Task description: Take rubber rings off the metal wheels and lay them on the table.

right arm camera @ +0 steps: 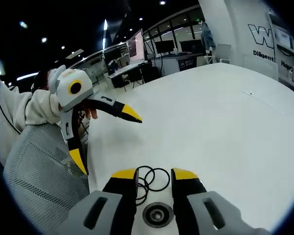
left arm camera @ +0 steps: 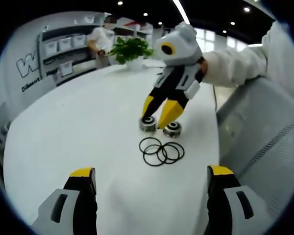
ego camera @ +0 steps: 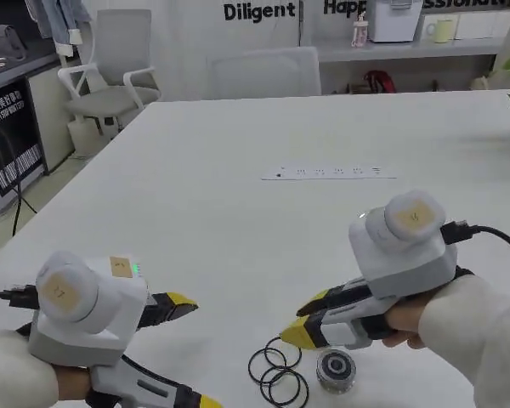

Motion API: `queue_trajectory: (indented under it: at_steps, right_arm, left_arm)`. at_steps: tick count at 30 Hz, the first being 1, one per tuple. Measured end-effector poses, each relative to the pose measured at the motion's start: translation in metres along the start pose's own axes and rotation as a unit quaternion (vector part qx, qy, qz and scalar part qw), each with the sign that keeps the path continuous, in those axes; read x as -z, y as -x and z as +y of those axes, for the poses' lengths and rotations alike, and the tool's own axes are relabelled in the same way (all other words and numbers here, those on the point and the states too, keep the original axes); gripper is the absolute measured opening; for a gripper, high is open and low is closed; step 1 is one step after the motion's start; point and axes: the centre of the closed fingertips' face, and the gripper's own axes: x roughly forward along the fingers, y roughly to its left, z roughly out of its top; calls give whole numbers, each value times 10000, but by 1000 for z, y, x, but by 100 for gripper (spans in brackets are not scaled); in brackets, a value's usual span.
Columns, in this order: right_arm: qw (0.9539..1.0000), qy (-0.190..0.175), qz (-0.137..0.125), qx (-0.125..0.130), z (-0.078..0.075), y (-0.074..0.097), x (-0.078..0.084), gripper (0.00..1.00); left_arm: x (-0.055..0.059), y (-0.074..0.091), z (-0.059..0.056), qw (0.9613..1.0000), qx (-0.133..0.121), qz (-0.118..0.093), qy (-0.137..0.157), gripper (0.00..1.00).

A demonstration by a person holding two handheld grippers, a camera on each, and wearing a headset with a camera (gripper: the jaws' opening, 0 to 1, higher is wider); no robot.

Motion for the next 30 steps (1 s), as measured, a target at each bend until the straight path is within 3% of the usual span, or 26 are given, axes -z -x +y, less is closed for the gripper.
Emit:
queue_trajectory:
  at_steps: [9,17,23,30]
  right_arm:
    - [9996,184,-176,128,-4,28,-13,32]
    - [9975,361,-590,158,3,62,-30,45]
    - [9962,528,-655,217,8,79,-24,54]
    - [9937,827,-636,406,8,95,-6,65]
  left_arm:
    - [-6,3,1,9998,-27,-173,83,96]
    - [-7,3,-1,9998,-8,-185,47,96]
    - [-8,6,0,9997,-49,-238,74,96]
    - [-8,11,2,9993,-128,-332,146,96]
